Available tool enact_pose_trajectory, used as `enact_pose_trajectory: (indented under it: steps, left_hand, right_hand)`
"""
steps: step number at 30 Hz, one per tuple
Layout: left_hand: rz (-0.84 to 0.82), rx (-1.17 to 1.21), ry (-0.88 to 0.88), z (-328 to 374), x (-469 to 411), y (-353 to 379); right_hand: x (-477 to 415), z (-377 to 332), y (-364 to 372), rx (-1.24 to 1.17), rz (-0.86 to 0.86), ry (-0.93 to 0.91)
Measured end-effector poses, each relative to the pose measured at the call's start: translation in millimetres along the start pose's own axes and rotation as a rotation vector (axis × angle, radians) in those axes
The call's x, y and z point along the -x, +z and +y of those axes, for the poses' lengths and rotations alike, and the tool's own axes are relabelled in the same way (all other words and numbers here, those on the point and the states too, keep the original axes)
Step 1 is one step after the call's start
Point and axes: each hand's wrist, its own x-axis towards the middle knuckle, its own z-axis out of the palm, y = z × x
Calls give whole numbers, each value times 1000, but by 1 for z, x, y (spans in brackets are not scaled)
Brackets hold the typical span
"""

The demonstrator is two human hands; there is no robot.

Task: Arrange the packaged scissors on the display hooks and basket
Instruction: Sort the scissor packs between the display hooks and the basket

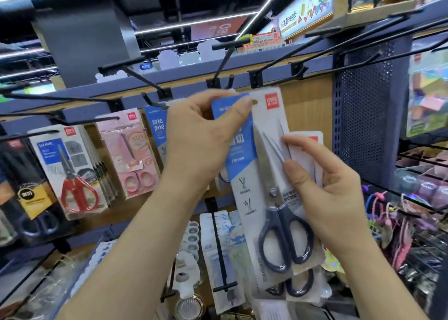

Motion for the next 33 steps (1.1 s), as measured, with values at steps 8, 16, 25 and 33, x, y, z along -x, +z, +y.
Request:
enact_pose_trajectory:
  steps: [8,16,25,33]
  left_hand:
    - [66,-24,85,8,-29,-4]
    - [32,75,-131,3,-38,-3]
    - [-37,218,-235,5,-38,-9]
    - [-38,9,-200,-25,2,-18]
  right_hand:
    - [-29,-10,13,28,40,-91]
    - [-33,-12,17,21,40,-51]
    - [-28,-12,17,20,35,-15]
    - [-33,5,25,27,59,102]
